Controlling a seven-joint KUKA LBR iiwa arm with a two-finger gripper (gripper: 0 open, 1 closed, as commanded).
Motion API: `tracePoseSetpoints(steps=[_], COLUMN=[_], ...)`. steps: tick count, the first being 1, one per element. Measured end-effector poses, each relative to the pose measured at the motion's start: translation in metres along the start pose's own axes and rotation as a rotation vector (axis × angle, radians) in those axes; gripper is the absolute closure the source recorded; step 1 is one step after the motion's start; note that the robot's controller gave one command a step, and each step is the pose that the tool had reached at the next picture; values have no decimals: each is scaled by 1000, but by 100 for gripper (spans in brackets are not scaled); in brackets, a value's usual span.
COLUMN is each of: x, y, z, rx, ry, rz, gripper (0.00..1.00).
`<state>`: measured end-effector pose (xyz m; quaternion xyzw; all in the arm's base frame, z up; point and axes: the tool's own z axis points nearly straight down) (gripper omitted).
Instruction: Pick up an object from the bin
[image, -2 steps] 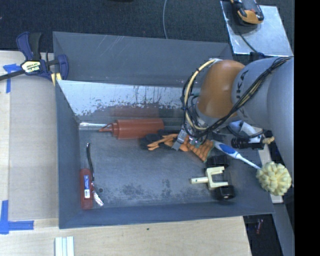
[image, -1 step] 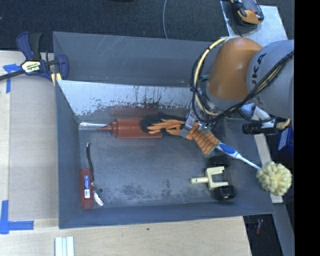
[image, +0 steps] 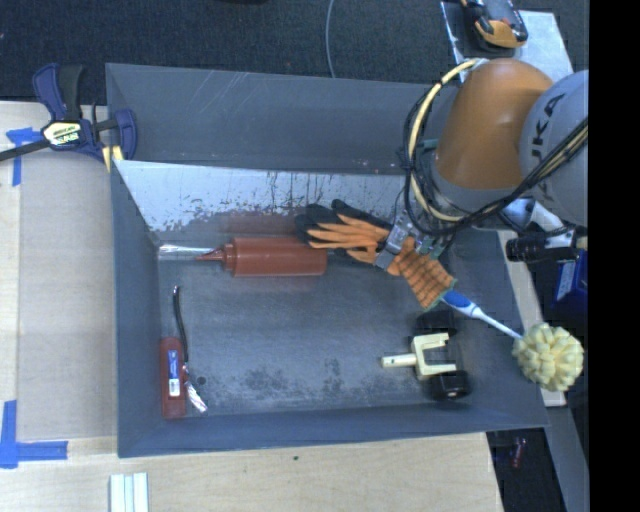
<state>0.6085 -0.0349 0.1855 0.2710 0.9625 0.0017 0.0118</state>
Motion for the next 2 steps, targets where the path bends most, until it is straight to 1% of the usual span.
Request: tracePoseSetpoints(steps=[1,2], x=[-12,-4], y=[7,10], z=[80,-1], rx=[-4,-4], ry=[-6,-7], rz=[20,6], gripper=[100,100])
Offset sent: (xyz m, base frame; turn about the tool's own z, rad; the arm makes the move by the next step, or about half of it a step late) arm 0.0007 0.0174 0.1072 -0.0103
